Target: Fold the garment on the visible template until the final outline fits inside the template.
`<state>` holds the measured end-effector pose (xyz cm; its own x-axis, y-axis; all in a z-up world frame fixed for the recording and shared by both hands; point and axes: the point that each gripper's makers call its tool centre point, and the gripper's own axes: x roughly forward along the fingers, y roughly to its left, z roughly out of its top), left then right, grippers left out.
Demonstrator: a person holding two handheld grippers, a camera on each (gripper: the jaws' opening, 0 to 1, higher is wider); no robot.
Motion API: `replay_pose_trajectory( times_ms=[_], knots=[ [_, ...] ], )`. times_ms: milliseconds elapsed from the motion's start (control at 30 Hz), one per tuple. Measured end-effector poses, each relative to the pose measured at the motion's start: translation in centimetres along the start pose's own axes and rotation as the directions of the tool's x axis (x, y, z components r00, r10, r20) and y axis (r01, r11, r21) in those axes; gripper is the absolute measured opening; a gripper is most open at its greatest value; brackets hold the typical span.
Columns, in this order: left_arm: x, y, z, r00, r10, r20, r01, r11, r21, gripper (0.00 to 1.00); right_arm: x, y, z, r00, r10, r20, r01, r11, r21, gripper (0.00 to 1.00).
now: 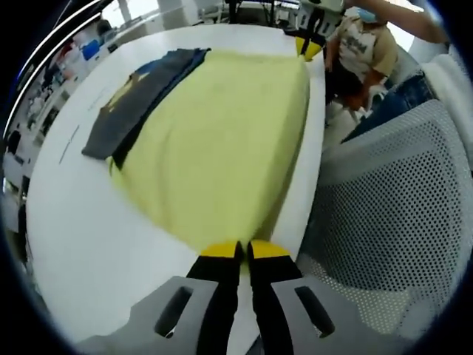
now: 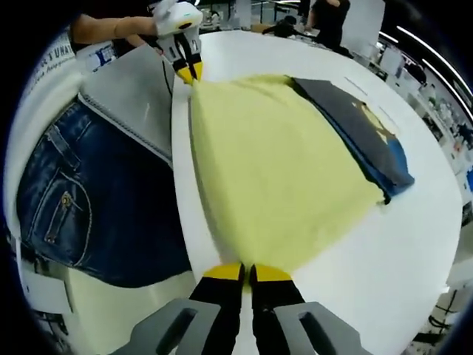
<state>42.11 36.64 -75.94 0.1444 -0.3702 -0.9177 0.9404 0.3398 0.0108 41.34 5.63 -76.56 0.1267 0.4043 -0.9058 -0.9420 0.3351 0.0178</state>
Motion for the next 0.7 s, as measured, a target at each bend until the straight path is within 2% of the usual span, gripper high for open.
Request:
replay_pose_trajectory(
  times_ms=[300,700],
  knots=[
    [-1.9,-1.2,0.1,0.999,-0.027,-0.016,0.027,1.0,-0.006,0.02,-2.8,1.3,1.3,0.999,0.038,0.007,-0.038,0.999,0.03,0.0],
    [-4.4,-2.6,0.2,0.997,-0.07,-0.028,0.07,0.997,-0.028,0.01,-5.6,3.1,2.7,0.997,0.071,0.002,-0.071,0.997,0.018,0.0]
  ],
)
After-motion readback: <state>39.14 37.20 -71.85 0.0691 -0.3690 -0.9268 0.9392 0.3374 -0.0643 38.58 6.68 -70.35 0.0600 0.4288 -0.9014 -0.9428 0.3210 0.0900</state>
